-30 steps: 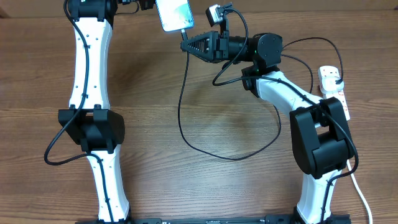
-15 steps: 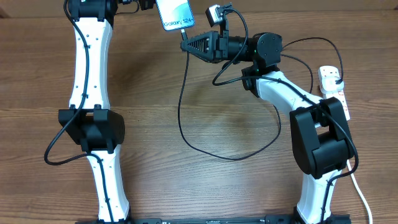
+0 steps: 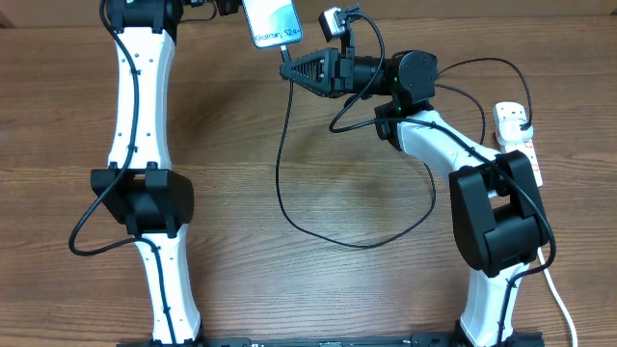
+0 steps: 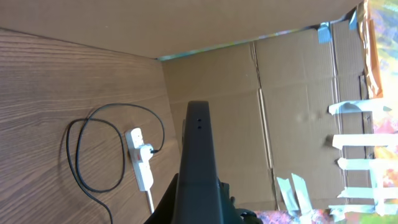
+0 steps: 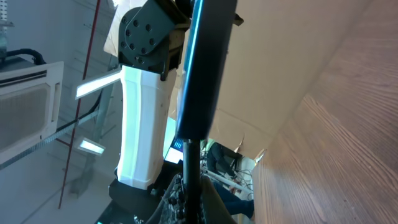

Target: Plug charger to phone and switch on socket

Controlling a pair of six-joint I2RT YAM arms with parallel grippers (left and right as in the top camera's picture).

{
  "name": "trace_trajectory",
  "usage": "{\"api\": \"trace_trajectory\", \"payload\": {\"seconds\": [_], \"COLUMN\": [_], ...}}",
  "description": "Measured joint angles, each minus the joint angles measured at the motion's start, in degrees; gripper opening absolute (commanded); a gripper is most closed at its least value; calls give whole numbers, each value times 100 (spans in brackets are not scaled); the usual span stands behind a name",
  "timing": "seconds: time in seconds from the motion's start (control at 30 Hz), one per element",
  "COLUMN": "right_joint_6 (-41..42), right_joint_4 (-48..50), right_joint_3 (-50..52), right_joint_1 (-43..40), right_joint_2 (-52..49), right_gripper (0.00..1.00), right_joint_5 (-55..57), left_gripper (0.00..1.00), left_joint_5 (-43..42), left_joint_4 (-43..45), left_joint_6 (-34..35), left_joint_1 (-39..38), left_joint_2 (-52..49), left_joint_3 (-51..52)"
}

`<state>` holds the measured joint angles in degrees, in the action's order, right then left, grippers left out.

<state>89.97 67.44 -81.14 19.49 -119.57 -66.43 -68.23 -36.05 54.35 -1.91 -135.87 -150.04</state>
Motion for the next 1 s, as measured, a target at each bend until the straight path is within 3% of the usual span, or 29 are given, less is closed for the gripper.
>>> {"api": "trace_trajectory", "payload": {"seconds": [1.0], "right_joint_6": [-2], "right_joint_4": [-2], "right_joint_3": [0], "right_joint_1": [0], "right_joint_2": [0], "right_gripper": [4], "right_joint_5": [20], "left_gripper": [4], "left_joint_5": [-2], "left_joint_4": [0], "left_joint_6": [-188], "left_joint_1": [-55], "left_joint_2": [0], "left_joint_3": [0]}}
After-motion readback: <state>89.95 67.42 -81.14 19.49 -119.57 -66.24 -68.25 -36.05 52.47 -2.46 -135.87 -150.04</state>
